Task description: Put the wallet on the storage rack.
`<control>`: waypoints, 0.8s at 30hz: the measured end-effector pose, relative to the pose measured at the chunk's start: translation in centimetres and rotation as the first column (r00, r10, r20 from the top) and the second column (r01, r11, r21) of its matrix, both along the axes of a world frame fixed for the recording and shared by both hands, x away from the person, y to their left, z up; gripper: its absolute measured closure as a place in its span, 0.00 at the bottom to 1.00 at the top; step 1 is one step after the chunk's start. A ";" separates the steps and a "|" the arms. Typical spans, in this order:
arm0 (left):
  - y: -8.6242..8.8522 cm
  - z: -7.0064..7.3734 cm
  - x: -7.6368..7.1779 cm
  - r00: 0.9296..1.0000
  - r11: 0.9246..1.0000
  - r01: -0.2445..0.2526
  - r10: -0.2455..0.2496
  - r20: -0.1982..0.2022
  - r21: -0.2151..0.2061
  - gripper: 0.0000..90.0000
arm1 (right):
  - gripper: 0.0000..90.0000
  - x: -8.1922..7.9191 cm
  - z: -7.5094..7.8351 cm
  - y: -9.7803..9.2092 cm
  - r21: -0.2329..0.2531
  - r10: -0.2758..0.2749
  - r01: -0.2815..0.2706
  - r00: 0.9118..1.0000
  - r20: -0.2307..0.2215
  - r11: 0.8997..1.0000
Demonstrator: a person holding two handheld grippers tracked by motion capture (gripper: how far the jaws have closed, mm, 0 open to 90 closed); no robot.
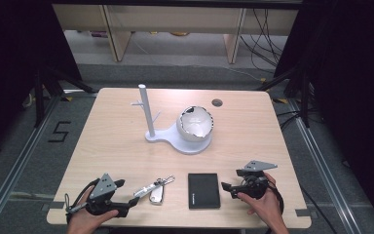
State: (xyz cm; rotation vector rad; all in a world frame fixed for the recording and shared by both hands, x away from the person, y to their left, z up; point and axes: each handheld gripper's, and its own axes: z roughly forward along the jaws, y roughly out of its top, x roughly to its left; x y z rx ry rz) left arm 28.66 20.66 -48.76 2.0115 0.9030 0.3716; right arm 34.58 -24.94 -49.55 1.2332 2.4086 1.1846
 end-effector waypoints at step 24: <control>-6.0 0.9 -0.6 0.972 0.976 0.214 -0.216 0.090 0.031 0.59 | 0.26 0.8 1.6 1.1 0.053 0.072 -0.072 0.997 0.001 0.996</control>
